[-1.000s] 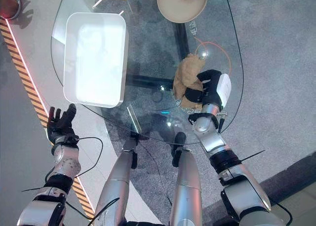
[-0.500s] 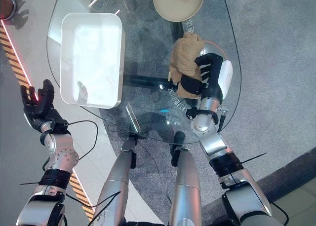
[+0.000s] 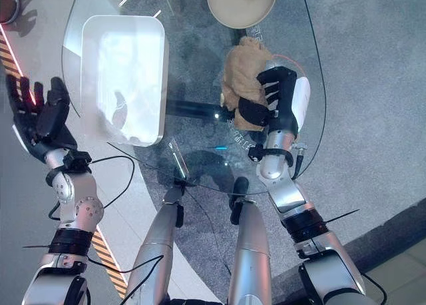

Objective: Wipe the table with a cloth and put it in the basket.

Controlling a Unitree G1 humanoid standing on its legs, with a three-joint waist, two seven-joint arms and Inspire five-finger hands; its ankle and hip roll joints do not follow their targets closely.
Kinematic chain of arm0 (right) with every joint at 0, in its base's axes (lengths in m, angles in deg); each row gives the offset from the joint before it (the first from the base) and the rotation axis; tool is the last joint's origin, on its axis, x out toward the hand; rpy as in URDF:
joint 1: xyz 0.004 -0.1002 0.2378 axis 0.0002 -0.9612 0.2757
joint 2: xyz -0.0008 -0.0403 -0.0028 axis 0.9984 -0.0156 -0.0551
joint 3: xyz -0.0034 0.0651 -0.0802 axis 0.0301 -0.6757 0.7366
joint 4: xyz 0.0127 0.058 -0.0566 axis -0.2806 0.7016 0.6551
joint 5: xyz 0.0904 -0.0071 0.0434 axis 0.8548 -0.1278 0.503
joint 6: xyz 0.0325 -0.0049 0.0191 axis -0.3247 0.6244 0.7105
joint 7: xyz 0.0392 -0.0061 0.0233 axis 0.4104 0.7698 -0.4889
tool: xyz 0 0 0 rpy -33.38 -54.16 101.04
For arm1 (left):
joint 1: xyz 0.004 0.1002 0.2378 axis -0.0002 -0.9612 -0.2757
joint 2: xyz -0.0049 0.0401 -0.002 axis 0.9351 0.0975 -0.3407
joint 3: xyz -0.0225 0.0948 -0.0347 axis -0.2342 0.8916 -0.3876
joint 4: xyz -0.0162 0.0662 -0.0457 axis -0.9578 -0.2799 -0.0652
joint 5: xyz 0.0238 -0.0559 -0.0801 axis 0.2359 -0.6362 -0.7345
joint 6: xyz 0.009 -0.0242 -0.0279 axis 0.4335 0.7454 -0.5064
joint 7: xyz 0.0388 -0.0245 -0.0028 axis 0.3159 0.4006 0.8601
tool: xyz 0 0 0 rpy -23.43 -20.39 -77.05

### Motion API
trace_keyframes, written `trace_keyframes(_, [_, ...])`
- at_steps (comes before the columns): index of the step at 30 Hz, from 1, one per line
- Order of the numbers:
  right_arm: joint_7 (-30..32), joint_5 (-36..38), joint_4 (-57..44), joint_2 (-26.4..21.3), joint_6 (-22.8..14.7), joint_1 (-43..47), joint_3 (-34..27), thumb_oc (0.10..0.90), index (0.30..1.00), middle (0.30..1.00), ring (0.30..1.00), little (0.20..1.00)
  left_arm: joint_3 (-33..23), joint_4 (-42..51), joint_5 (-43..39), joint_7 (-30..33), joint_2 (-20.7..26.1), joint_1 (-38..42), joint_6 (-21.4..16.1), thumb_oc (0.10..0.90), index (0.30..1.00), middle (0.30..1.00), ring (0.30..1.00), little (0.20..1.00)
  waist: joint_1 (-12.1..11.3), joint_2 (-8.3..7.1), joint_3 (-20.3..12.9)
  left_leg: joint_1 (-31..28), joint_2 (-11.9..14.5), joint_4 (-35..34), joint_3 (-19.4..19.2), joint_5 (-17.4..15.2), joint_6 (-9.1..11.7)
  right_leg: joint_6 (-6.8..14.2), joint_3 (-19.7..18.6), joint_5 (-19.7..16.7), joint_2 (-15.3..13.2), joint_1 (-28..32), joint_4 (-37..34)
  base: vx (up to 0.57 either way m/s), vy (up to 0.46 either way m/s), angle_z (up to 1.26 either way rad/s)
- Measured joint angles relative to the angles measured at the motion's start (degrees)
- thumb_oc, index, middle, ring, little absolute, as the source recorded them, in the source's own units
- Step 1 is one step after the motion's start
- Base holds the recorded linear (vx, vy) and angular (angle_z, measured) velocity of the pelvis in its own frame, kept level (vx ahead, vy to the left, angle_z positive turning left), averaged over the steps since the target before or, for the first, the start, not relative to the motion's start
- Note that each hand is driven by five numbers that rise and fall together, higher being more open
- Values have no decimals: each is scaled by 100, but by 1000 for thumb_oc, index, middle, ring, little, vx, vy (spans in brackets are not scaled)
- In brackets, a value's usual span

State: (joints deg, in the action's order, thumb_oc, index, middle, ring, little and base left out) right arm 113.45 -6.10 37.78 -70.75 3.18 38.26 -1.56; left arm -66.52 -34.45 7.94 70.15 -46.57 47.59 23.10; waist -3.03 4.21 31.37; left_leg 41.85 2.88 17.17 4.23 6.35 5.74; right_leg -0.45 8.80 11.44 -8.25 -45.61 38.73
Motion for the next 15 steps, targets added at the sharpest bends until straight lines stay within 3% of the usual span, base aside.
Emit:
trace_keyframes(10, [-416,-110,-63,49,-154,8,0,100,300,300,300,200,623,30,-181,-1058,55,442,648,800,900,900,900,900,40,-53,10,39,-2,103,-29,-33,-7,31,-38,-24,8,0,-4,0,0,0])
trace_keyframes(15, [-581,-116,-63,59,-156,41,38,100,300,300,300,200,656,37,-523,-1392,54,566,910,800,900,900,900,900,168,-98,12,40,-6,103,-47,-36,-12,56,-61,-42,12,0,-24,0,0,0])
